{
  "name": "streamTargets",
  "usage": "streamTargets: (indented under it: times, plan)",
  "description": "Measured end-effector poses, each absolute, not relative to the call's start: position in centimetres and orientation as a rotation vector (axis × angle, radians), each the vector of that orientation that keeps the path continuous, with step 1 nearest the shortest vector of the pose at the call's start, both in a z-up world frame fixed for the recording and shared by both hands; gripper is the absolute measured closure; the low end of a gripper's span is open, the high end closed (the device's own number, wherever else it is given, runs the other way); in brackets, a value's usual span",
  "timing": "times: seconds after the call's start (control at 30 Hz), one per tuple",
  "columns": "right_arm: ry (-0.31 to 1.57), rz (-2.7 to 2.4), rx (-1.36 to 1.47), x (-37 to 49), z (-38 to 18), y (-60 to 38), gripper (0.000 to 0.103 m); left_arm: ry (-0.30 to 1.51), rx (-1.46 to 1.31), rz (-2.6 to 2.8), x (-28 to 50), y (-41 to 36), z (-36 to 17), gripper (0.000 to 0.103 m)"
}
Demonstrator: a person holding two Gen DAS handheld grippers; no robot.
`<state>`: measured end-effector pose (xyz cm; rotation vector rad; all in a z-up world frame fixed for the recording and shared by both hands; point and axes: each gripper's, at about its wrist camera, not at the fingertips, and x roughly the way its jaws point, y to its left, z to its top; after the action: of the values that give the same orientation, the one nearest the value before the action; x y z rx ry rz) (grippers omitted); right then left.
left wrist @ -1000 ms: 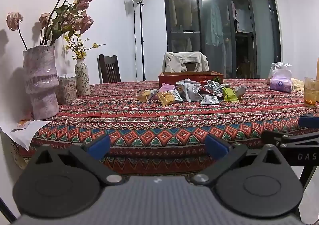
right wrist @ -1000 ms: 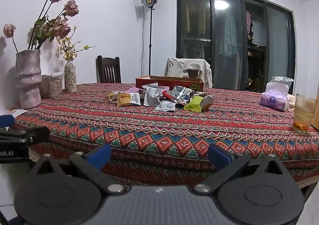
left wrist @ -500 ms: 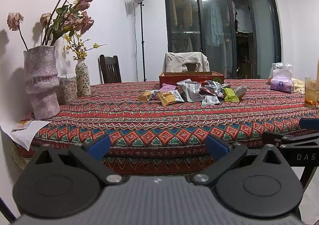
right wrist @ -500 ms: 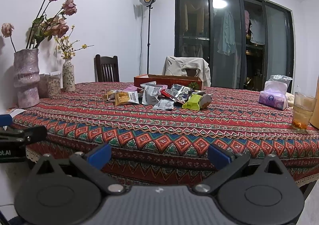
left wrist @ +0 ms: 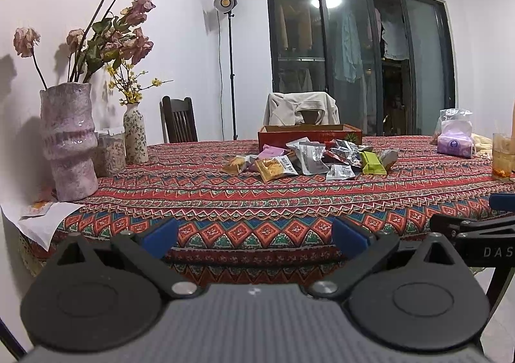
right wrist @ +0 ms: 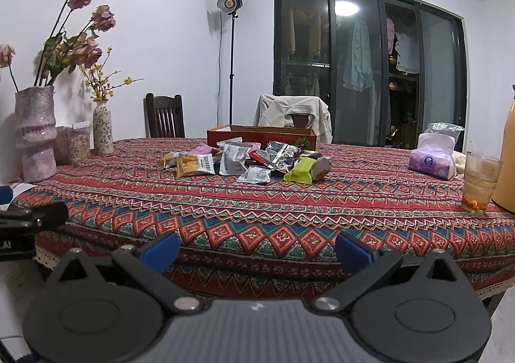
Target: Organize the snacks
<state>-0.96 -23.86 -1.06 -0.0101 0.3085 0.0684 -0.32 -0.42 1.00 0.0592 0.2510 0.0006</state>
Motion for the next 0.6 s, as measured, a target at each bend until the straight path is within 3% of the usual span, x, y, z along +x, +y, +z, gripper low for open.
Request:
streamTargets:
  times: [0.6]
  plan:
    - [0.306, 0.059, -0.002, -0.71, -0.91, -23.89, 0.0, 0.26, 0.068, -0.009, 0.17, -0.75, 1.06, 0.0]
